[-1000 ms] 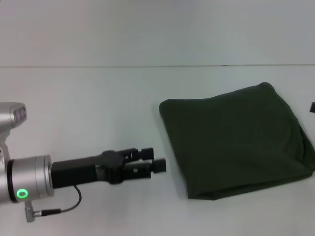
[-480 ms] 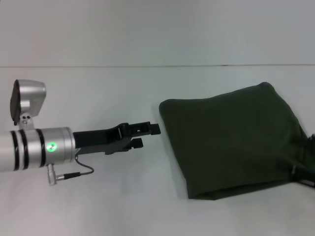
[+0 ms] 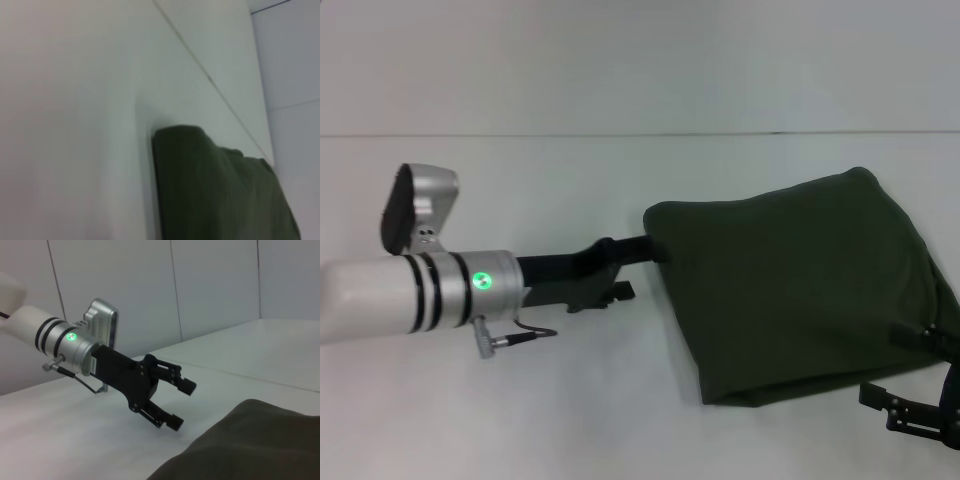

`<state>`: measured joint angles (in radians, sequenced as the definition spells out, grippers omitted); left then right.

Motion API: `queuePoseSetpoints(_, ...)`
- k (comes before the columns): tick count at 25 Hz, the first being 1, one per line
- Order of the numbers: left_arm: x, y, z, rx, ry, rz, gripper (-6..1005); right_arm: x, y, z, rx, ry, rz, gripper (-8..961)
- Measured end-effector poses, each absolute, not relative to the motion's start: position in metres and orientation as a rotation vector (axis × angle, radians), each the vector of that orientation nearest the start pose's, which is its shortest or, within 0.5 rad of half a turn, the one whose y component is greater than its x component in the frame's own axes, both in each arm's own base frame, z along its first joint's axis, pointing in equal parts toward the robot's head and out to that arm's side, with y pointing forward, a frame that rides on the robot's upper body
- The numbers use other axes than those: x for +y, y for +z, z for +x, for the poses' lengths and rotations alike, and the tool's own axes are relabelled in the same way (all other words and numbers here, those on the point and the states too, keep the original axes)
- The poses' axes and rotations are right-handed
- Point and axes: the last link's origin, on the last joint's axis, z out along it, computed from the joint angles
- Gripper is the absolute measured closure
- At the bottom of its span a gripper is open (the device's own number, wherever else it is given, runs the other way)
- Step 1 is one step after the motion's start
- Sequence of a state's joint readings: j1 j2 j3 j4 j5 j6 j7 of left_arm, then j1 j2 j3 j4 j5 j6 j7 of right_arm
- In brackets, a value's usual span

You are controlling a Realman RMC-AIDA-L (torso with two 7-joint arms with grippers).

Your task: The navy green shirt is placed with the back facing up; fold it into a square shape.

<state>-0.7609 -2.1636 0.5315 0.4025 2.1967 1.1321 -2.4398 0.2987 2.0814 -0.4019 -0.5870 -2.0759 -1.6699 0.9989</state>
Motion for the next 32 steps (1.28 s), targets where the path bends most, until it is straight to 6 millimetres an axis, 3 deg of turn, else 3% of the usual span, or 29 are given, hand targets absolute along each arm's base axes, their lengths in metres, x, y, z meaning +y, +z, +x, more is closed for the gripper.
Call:
queuePoseSetpoints(6, 0.378, -0.094, -0.228, 2.357, 0.736, 2.140, 124, 0.245, 0.018, 0.341, 0.542, 0.718, -2.515, 29)
queuePoseSetpoints(21, 0.387, -0.116, -0.210, 2.384, 0.706, 2.166, 124, 0.246, 0.018, 0.341, 0.545, 0.719, -2.516, 29)
queuePoseSetpoints(32, 0.390, -0.124, -0.196, 2.278, 0.697, 2.285, 124, 0.249, 0.019, 0.339, 0.539, 0.722, -2.519, 29)
